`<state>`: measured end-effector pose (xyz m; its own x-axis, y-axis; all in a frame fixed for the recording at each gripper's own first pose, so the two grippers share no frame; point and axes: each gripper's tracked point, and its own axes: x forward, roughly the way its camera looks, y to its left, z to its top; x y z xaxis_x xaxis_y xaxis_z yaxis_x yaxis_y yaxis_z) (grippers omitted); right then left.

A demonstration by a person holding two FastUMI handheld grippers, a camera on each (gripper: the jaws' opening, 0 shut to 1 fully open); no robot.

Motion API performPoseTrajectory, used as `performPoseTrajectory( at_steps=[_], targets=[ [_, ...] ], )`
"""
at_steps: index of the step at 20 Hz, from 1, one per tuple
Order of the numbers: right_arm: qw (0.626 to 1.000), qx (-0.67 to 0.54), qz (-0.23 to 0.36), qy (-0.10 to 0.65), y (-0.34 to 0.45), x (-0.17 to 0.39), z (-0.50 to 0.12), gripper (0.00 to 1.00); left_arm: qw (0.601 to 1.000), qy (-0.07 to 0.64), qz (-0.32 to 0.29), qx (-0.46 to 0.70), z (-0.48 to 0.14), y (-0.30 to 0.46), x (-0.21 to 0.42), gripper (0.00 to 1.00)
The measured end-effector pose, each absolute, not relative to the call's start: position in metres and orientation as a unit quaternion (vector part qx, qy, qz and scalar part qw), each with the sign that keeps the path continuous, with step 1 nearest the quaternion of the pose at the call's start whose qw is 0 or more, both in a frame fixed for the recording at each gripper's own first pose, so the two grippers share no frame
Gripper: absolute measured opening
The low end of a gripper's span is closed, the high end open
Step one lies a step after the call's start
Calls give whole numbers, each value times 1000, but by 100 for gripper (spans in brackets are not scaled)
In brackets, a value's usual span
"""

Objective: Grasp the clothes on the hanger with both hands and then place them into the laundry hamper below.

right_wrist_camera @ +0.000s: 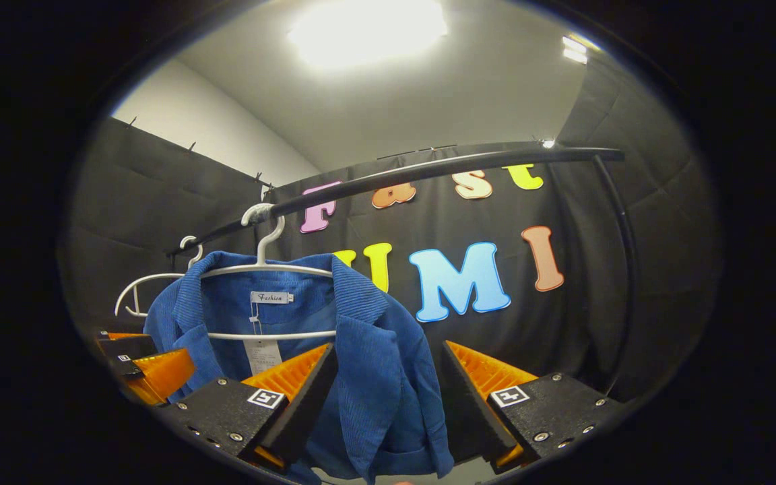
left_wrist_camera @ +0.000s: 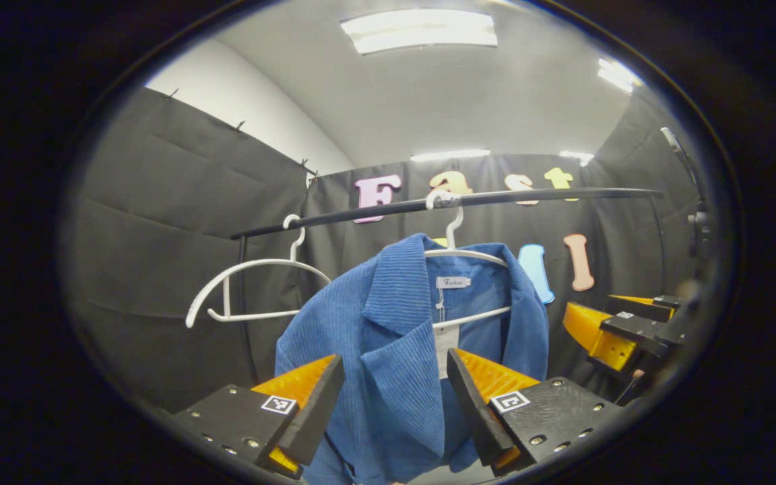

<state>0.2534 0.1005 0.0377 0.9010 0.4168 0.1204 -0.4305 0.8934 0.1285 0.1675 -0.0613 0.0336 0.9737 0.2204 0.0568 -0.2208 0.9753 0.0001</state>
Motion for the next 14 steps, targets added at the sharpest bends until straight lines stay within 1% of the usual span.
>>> performPoseTrajectory(
  at_steps=[6,8,9,10,13,14],
  targets=[
    [958,93,269,-38,136,282,29,94,991,-20,134,14,20,-59,196,88],
    [957,85,275,-39,144,291,24,94,990,-21,139,17,18,-59,203,88],
    [957,83,276,-39,147,295,22,94,989,-21,143,19,16,-59,206,91],
    [956,83,278,-37,150,297,19,94,989,-21,145,22,16,-57,210,88],
    [957,80,277,-29,157,309,11,94,987,-21,156,31,11,-55,218,88],
    [958,78,275,-26,158,313,8,94,986,-21,160,32,10,-53,220,91]
  ],
)
